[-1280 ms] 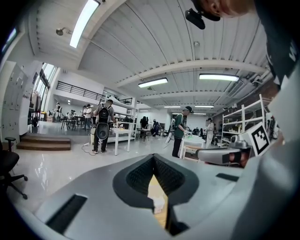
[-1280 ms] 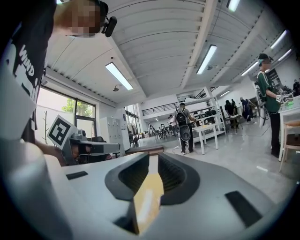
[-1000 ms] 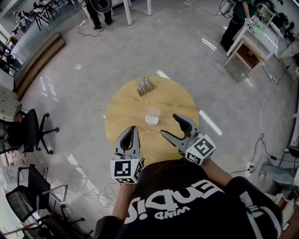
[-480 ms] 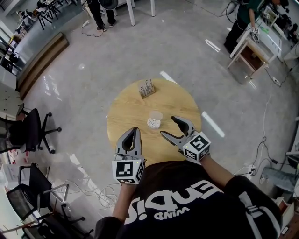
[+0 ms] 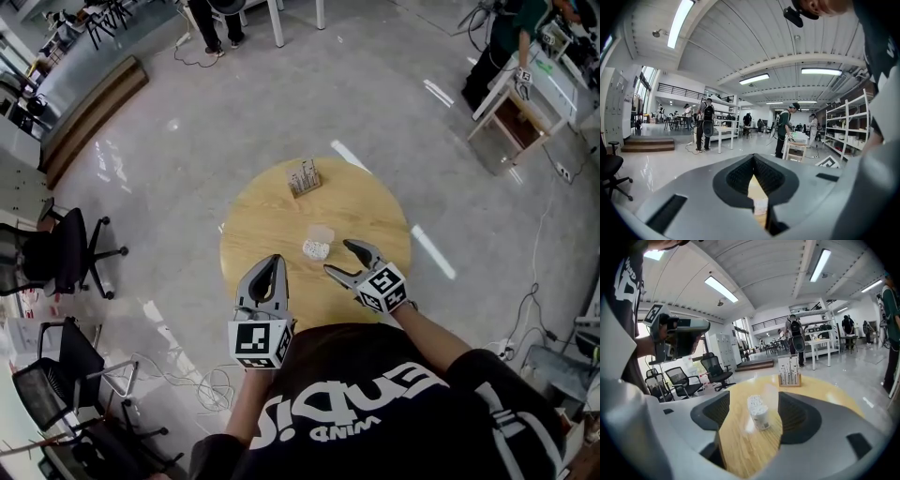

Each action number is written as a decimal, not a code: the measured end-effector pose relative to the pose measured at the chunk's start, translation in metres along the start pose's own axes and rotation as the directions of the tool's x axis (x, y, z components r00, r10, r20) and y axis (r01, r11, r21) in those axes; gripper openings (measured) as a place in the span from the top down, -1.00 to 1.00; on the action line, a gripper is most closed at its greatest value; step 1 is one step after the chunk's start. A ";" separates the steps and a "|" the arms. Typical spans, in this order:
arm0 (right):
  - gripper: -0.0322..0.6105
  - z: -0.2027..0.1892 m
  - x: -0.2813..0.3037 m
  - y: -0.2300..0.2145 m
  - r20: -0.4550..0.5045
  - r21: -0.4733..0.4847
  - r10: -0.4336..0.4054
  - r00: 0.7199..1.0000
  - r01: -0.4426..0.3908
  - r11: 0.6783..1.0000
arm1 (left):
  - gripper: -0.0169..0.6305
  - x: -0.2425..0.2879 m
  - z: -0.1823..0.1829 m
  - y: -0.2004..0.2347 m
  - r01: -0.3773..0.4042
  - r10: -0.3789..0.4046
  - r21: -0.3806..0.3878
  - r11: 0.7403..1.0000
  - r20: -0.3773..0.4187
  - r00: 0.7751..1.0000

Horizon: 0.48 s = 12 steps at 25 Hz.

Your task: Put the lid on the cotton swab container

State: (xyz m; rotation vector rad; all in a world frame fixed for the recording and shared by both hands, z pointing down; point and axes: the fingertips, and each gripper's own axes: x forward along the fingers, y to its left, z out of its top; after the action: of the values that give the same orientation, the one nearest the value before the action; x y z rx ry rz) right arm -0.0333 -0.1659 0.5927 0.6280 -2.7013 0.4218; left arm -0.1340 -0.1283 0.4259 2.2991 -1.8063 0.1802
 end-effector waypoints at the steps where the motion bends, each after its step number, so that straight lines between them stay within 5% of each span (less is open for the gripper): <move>1: -0.04 -0.006 0.005 -0.002 -0.018 0.002 0.001 1.000 -0.001 1.000 | 0.91 0.001 0.001 0.001 -0.003 0.003 -0.001 1.000 -0.003 1.000; 12: -0.04 -0.054 0.049 -0.017 -0.162 0.002 0.029 0.986 -0.029 1.000 | 0.91 0.006 -0.007 0.017 -0.028 0.027 -0.016 0.999 -0.041 0.999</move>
State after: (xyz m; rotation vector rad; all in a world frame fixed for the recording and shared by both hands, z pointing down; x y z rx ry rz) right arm -0.0526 -0.1793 0.6638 0.5303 -2.5589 0.4586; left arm -0.1486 -0.1363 0.4360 2.2439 -1.8136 0.2143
